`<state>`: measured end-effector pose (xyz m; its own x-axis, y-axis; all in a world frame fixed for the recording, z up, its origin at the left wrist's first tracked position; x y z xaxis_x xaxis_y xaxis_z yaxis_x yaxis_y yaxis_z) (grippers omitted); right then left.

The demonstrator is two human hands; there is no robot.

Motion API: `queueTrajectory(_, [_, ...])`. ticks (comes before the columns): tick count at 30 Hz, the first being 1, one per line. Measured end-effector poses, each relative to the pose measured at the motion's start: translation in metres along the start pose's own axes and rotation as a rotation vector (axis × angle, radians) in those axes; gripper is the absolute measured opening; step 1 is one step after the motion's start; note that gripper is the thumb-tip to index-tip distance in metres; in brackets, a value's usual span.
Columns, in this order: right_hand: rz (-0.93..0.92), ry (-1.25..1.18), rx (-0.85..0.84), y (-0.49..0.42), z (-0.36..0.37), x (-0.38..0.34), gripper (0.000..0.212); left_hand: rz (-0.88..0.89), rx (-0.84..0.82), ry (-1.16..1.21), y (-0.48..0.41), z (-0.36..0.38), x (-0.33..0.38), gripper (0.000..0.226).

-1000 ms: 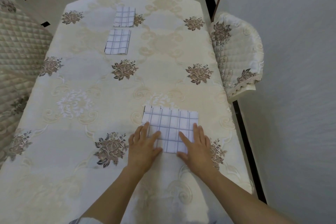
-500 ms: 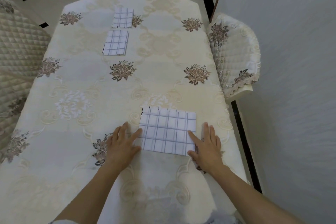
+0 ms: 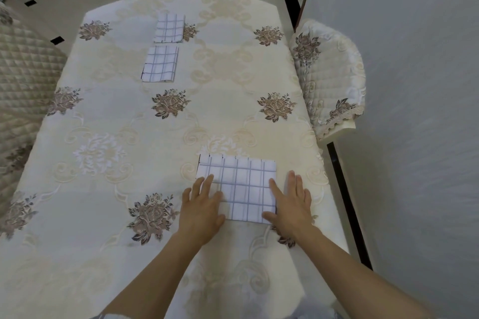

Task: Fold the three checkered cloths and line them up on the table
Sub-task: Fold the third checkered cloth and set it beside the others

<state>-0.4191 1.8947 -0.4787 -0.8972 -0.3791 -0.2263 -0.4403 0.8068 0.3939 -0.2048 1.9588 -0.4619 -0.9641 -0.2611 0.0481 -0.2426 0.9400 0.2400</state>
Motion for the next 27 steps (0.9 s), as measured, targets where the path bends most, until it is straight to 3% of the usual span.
queueTrajectory(12, [0.009,-0.016,-0.031,-0.030,-0.023,0.023,0.098,-0.017,-0.064,-0.036,0.004,-0.002,0.017,0.061])
queueTrajectory(19, [-0.091,0.048,-0.009,-0.002,-0.006,0.002,0.099,0.067,-0.016,-0.081,0.014,-0.001,0.051,0.088])
queueTrajectory(27, [-0.085,0.073,-0.032,0.004,0.000,0.003,0.104,0.060,-0.019,-0.113,0.013,-0.003,0.066,0.089])
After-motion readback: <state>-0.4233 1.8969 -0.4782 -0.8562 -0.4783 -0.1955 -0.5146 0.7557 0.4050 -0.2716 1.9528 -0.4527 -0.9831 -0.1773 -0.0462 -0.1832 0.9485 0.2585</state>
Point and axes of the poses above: each hand's wrist, its own y-axis away from the middle knuckle, its own z-axis out of the palm, x = y × z, the point moved 9 cm from there along -y, towards the middle knuckle, and after that the axes turned 10 degrees about -z, right-handed, at the moved point
